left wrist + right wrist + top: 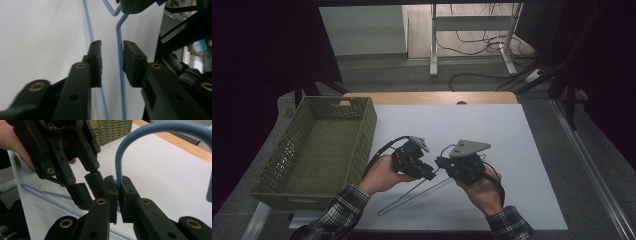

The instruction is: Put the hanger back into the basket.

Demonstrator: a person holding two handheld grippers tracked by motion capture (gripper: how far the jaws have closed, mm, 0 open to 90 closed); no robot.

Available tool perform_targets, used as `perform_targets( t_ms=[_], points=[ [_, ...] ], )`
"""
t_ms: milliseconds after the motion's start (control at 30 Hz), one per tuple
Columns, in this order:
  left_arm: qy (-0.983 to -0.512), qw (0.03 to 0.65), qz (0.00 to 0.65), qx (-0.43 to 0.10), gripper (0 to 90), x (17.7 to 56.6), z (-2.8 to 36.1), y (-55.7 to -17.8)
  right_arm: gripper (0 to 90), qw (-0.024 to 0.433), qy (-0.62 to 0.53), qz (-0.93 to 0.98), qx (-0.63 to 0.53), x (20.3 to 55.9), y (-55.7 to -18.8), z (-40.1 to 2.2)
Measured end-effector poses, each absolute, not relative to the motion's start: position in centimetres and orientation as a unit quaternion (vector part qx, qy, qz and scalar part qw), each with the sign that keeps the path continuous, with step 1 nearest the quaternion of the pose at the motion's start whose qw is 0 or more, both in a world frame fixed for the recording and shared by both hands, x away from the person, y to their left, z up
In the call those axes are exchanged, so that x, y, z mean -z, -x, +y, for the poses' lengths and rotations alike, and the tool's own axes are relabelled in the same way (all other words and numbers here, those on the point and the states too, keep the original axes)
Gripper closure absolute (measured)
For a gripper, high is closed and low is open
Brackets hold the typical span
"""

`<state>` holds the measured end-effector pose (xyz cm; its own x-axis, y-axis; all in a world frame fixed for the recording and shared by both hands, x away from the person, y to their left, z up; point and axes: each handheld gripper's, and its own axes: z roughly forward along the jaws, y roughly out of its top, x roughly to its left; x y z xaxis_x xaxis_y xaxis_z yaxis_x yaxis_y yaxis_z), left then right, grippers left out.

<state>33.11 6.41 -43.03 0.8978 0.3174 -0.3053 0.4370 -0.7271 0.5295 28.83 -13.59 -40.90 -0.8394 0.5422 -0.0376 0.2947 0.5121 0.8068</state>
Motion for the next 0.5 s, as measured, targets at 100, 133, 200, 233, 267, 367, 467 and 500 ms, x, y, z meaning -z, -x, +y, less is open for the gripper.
perform_targets(
  t_ms=[100,133,200,233,267,367,467,500],
  points=[
    [-0.922,0.308,0.198,0.124,79.6,43.31,6.23,-33.31,85.3,0.14,-0.238,0.859,-0.431,40.97,-28.76,-13.53],
    [-0.919,0.312,0.203,0.131,82.4,43.39,6.16,-33.28,85.3,0.141,-0.237,0.86,-0.43,40.98,-28.74,-13.49],
    [-0.918,0.309,0.209,0.135,85.7,43.51,6.11,-33.27,85.3,0.143,-0.234,0.862,-0.427,41.02,-28.69,-13.41],
    [-0.919,0.306,0.209,0.133,86.6,43.5,6.12,-33.27,85.3,0.142,-0.233,0.863,-0.426,41.07,-28.69,-13.36],
    [-0.919,0.306,0.209,0.131,86.9,43.54,6.14,-33.26,85.2,0.142,-0.233,0.863,-0.425,41.09,-28.67,-13.34],
    [-0.913,0.314,0.218,0.14,87.4,43.63,6.36,-33.44,84.8,0.147,-0.234,0.861,-0.428,41.18,-28.67,-13.37],
    [-0.905,0.332,0.224,0.146,87.5,43.57,6.64,-33.54,82.6,0.146,-0.238,0.856,-0.436,41.02,-28.76,-13.63],
    [-0.897,0.343,0.237,0.146,87.5,43.51,6.69,-33.44,76.3,0.142,-0.24,0.851,-0.445,40.95,-28.8,-13.79]
  ],
)
